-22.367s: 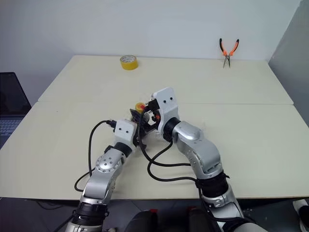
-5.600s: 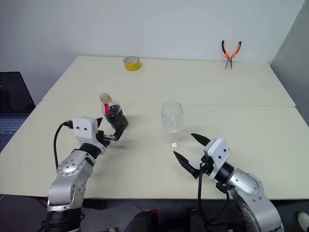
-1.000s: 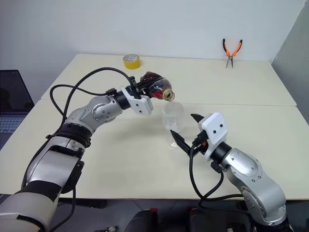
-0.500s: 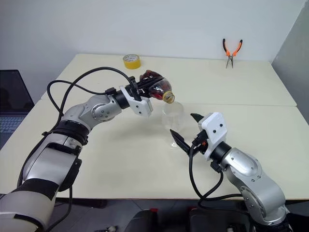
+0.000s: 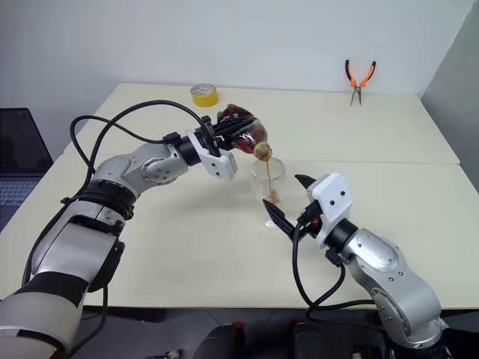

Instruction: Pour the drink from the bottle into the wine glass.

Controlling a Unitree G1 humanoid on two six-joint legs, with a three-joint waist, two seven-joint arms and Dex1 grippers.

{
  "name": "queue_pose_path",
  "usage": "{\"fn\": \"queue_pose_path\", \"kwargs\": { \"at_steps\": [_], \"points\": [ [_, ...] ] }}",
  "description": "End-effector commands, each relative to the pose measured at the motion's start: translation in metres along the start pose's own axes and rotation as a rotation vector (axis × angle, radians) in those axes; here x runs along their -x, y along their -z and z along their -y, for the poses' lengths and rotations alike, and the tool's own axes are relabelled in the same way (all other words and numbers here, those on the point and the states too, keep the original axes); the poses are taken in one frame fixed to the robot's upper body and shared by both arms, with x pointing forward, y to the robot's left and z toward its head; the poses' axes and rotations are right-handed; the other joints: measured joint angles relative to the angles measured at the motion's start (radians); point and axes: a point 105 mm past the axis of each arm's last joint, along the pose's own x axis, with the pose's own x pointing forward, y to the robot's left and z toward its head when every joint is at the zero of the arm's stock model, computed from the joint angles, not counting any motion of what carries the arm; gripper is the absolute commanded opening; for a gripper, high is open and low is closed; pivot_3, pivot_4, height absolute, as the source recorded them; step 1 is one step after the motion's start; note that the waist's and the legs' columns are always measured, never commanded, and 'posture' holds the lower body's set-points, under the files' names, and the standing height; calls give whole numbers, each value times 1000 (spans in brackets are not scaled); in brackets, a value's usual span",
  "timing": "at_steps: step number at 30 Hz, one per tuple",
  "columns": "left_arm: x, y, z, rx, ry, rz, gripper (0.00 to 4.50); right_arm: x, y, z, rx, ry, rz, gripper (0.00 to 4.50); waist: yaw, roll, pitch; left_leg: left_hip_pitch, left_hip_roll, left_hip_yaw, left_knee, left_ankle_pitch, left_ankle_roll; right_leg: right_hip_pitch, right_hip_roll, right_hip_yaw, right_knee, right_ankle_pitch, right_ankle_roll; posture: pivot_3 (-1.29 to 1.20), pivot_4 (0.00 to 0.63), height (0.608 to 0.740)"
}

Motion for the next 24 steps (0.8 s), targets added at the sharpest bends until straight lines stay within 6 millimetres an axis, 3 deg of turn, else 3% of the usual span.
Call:
{"fn": "queue_pose_path", "kwargs": {
  "at_steps": [1,24],
  "points": [
    [-2,1,-24,-49,-60,12,764,0,-13,-3,28,-7,57,4500,0,0,0,0,0,0,0,0,0,0,0,0,0,0,0,0,150,740],
    [-1,3,-30,-83,-66,13,763,1,-8,-5,22,-16,51,4500,0,0,0,0,0,0,0,0,0,0,0,0,0,0,0,0,150,740]
  ]
}}
